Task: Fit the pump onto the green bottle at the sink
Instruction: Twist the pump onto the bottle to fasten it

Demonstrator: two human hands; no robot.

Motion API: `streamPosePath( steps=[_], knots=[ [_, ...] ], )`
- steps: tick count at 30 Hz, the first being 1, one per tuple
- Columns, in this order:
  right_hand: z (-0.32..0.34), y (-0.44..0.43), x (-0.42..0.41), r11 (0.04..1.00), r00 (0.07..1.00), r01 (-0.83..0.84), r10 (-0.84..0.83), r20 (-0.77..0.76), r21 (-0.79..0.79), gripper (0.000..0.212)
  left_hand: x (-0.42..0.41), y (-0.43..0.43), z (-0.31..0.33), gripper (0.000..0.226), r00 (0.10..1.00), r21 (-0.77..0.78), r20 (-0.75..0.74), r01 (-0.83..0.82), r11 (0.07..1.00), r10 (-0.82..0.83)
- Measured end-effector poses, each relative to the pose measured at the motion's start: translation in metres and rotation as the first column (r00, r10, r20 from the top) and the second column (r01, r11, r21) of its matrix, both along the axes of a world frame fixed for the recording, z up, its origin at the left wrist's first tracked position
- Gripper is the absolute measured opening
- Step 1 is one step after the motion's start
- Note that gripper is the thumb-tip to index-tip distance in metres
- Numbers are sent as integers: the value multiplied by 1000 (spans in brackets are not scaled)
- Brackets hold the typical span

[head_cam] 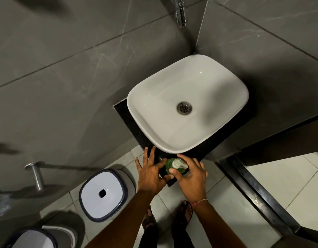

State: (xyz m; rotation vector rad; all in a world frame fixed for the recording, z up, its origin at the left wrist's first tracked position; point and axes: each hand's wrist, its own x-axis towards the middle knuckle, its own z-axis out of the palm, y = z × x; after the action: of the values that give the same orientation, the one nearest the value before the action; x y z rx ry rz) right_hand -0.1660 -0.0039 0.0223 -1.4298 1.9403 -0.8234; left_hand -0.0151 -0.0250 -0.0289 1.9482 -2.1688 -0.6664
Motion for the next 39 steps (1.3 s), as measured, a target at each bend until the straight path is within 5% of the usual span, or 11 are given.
streamPosePath(
  steps=[4,25,31,35,39],
  knots=[
    [4,-4,-1,999,1000,22,-22,6,-36,28,-1,-1,3,65,1000,17,-9,-2,1000,2],
    [7,-7,-2,1000,999,-6,6,35,-6,34,0,-2,2,68,1000,28,9,11,1000,-11],
    [28,0,-17,995,996,-88,86,29,51,53,0,-2,2,72,1000,47,23,7,999,-8],
    [50,4,-31,993,984,-87,97,146,-79,18,0,-1,1,72,1000,36,7,11,999,-11],
    [56,0,-21,993,993,-99,102,60,-59,16,0,-1,0,70,1000,20,16,11,1000,-12]
  ],
)
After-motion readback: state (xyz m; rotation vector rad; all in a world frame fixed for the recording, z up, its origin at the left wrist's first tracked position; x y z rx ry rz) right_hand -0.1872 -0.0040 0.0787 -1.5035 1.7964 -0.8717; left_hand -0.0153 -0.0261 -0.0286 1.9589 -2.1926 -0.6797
